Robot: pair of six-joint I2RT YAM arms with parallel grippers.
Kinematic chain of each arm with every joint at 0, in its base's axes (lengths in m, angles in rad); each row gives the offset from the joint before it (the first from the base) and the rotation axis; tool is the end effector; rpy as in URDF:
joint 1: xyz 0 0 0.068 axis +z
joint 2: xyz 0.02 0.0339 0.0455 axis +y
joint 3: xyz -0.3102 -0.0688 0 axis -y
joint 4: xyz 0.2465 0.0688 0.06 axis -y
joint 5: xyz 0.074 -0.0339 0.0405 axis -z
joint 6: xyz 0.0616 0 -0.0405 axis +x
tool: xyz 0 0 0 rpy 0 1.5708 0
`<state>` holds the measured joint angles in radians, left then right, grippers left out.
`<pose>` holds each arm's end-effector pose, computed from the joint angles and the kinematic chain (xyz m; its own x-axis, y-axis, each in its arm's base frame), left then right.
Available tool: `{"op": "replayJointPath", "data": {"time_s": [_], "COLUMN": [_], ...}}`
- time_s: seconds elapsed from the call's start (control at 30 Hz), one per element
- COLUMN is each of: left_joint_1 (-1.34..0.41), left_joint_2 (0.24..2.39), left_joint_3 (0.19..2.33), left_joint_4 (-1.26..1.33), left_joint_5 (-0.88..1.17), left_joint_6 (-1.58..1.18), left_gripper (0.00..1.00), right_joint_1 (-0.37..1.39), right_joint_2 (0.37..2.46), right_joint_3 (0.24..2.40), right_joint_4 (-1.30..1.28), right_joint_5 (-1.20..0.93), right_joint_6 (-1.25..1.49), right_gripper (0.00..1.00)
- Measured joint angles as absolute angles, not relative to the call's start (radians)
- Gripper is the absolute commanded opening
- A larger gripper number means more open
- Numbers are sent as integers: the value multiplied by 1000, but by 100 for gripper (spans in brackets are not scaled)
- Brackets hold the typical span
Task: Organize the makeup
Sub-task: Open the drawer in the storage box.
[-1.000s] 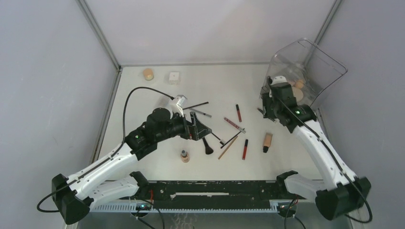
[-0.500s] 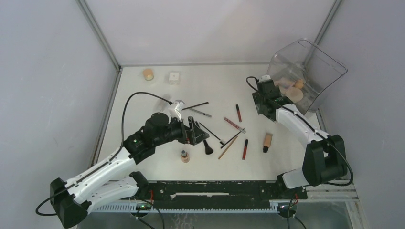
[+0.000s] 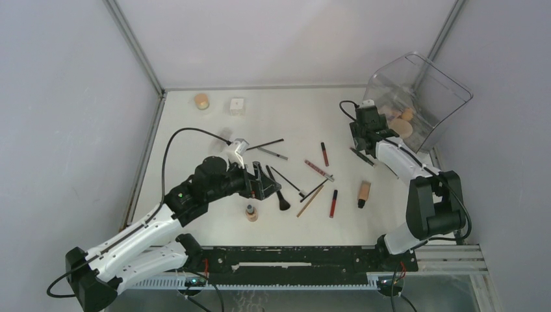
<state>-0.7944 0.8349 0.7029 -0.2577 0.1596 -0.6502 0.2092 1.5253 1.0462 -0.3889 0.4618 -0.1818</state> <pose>0.1253 -0.1415 0.3192 -0.7006 -0.1395 -0.6997 0.4815 0.6312 -0.6080 0.3342 0.0429 0.2644 -0.7514 -0.3250 -0.5742 -0.0407 0.8915 -0.4512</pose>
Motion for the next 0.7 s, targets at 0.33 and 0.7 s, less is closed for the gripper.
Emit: {"op": "replayJointPath", "data": {"time_s": [0.33, 0.7], "left_joint_1": [-794, -794], "left_joint_2": [835, 838], "left_joint_3": [703, 703], "left_joint_4": [-278, -294], "left_joint_5": [154, 142], "left_joint_6": [-645, -644], "left_gripper": [100, 100], "right_joint_1": [205, 265], "right_joint_2": [1596, 1551], "right_joint_3": [1054, 1063], "right_joint_4": [-400, -519], "right_joint_5": [435, 339], "right_joint_6": [-192, -129], "right_gripper": [73, 69]}}
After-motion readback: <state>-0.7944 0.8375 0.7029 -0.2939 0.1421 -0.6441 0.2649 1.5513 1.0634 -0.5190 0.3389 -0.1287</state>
